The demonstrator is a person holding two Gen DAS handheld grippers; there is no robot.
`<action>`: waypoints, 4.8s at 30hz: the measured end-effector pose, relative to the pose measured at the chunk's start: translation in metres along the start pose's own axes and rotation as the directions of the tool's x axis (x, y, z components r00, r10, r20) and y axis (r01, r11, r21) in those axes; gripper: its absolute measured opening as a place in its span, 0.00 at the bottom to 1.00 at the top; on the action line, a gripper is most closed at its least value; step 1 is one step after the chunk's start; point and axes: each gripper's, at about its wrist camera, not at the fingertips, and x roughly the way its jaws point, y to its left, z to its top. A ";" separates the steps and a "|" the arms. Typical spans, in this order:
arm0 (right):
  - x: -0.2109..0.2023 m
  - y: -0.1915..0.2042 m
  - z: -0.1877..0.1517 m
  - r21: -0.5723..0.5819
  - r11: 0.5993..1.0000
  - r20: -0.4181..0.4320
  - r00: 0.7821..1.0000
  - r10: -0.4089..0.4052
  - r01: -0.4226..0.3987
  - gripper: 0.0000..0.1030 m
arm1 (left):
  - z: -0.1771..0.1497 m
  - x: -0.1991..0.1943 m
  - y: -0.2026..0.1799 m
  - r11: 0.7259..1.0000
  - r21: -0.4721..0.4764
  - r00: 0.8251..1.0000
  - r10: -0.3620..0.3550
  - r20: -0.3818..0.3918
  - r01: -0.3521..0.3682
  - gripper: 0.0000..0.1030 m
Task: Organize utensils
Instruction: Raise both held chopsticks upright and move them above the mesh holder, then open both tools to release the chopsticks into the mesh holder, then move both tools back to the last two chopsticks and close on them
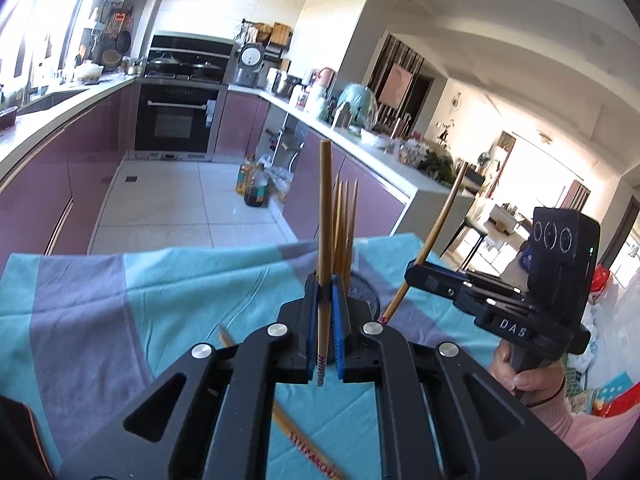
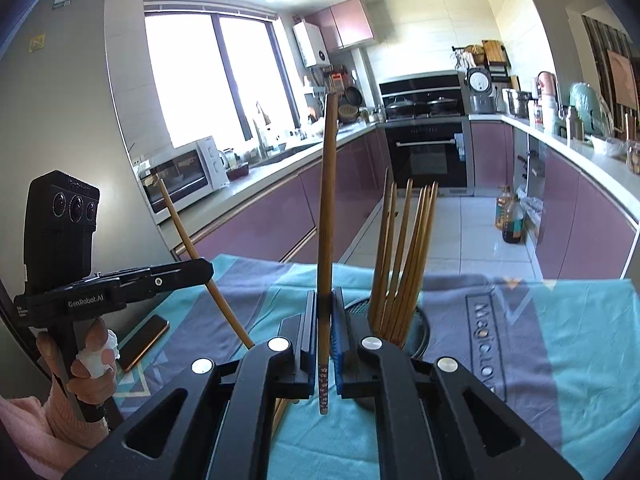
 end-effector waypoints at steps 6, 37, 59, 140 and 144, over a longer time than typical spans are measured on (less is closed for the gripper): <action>-0.008 -0.004 0.019 -0.023 1.000 0.044 0.999 -0.020 0.021 0.06 | 0.028 0.000 -0.012 0.999 0.024 0.998 -0.033 0.052 0.032 0.07; 0.062 -0.030 0.004 0.019 0.997 -0.123 0.990 -0.068 0.071 0.06 | 0.032 0.088 -0.027 0.985 0.168 0.982 0.060 -0.179 -0.029 0.08; 0.067 -0.036 -0.003 0.062 0.995 -0.140 0.988 -0.068 0.078 0.17 | 0.016 0.126 -0.009 0.988 0.121 0.970 0.118 -0.213 -0.094 0.23; 0.103 0.044 -0.119 -0.060 0.998 -0.425 0.904 -0.045 0.022 0.40 | -0.130 0.091 0.039 0.965 0.059 0.913 0.260 -0.315 -0.255 0.55; 0.104 0.043 -0.118 -0.057 0.998 -0.428 0.903 -0.041 0.018 0.40 | -0.132 0.101 0.037 0.966 0.067 0.905 0.259 -0.338 -0.251 0.53</action>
